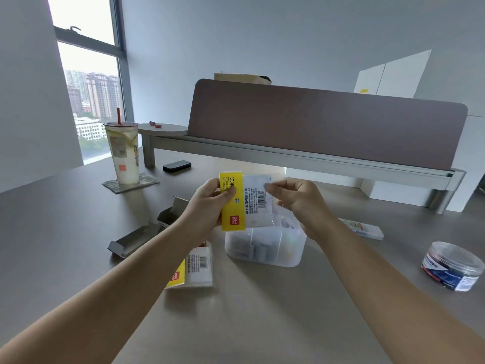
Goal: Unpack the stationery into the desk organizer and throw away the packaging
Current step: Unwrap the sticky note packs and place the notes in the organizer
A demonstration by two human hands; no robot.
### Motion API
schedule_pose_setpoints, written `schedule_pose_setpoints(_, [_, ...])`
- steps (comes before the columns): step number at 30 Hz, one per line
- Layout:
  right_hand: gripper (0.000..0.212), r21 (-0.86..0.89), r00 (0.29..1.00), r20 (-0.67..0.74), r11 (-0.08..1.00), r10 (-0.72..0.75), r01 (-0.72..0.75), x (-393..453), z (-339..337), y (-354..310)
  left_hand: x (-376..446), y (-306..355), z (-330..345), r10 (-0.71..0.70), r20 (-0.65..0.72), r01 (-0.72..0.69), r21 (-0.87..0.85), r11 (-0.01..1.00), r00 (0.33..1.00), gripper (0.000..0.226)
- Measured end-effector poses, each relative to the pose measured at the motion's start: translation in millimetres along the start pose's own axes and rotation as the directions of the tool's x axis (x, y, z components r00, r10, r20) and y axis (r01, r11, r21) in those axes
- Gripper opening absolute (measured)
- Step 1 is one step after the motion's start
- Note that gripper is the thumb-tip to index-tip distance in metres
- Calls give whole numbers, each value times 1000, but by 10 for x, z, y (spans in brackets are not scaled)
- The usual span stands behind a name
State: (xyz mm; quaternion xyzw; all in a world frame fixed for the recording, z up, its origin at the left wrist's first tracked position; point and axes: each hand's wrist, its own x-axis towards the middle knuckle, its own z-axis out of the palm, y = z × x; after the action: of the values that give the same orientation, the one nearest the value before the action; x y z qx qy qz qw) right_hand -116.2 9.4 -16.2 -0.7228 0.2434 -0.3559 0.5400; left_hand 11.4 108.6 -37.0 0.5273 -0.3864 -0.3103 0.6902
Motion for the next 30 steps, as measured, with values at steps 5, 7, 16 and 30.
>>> schedule_pose_setpoints(5, [9,124,997,-31,990,76,-71,217,-37,55,183,-40,-61,-29,-55,26,-46,999,998,10])
schedule_pose_setpoints(7, [10,152,995,-51,986,83,-75,296,-76,96,243,-75,-104,-42,-93,37,-53,998,995,12])
schedule_pose_setpoints(16, [23,-163,987,-125,983,-102,82,636,-291,50,428,-147,-280,-46,-199,23,-114,993,979,11])
schedule_pose_setpoints(30, [12,-566,989,125,813,-77,135,688,-386,79,489,-226,-326,-103,-289,63,-143,988,952,12])
